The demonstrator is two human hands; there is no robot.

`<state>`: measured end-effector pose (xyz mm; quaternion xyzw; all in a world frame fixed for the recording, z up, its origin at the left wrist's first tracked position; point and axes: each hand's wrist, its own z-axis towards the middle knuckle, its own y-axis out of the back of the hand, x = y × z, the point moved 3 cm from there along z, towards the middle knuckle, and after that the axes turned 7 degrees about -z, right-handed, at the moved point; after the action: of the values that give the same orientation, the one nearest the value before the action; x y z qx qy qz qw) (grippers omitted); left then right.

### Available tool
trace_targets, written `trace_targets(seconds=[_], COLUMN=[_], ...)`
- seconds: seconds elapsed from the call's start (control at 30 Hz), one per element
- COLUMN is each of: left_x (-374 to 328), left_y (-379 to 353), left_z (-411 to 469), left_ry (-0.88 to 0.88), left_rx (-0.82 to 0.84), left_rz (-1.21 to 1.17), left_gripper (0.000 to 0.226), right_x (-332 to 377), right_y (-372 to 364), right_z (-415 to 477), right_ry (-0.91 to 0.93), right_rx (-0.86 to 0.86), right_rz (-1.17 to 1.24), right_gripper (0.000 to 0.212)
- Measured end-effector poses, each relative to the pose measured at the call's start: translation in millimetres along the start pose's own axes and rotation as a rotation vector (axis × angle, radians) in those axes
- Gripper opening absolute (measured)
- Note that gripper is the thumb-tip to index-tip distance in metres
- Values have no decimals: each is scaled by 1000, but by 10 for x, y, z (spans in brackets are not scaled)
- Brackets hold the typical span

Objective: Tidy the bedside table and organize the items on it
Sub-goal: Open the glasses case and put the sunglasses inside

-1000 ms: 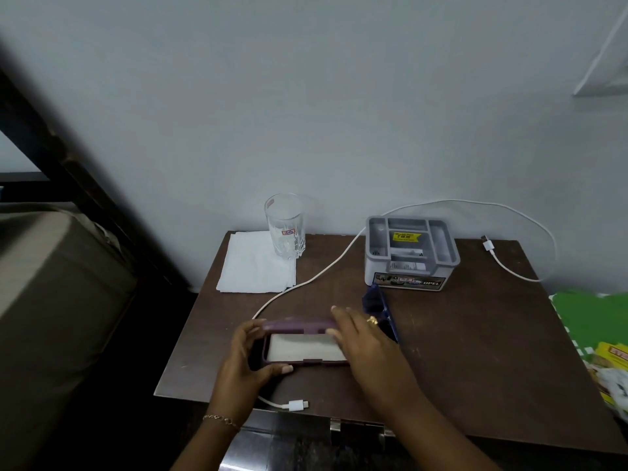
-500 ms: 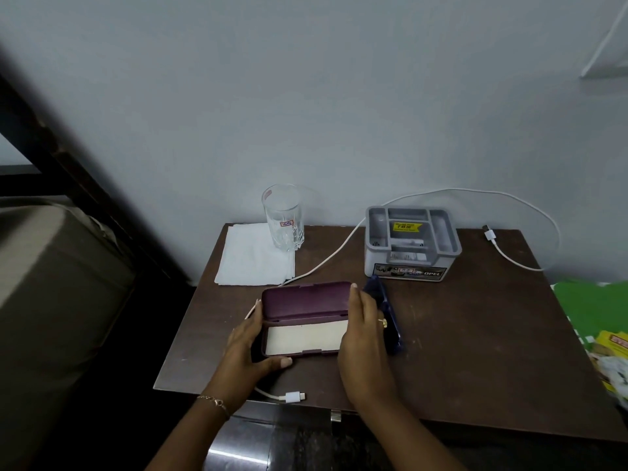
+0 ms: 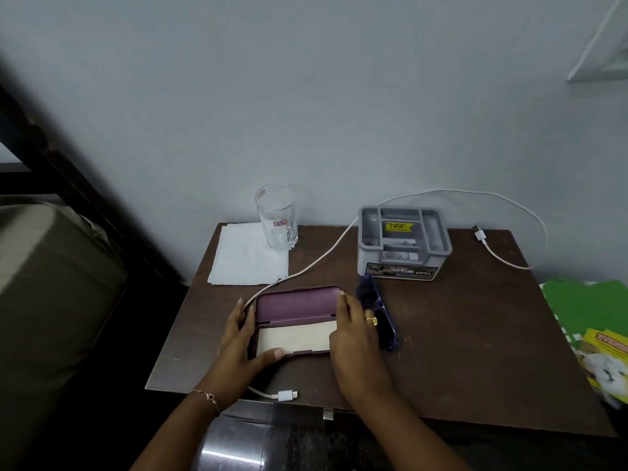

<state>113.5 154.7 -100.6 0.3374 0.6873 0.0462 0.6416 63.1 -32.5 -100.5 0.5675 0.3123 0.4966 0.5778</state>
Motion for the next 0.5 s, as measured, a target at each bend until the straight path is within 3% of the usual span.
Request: trace_targets(seconds=[0.1,0.27,0.33,0.4,0.5], left_x=[-37,-142,-182,-236,-354], left_y=[4,28,21,13,-3], left_z=[-21,-85,-113,-154,-185], left_ry=[-17,57,63,47,33], left_rx=[1,-49,-99,-188,-339], left_rz=[-13,-144,-175,-222,-135], left_gripper=[93,112,103,87,83], right_x=[-8,-13,-49,-150,-420], right_y=[-21,101,221,374,528], right_z=[-6,-94,-171,-266,-392], right_ry=[13,31,10,-72,-264], right_rx=[17,-48,-108,-163,-249], right_rz=[5,221,317,491,697], right_gripper=[70,59,49,41,29])
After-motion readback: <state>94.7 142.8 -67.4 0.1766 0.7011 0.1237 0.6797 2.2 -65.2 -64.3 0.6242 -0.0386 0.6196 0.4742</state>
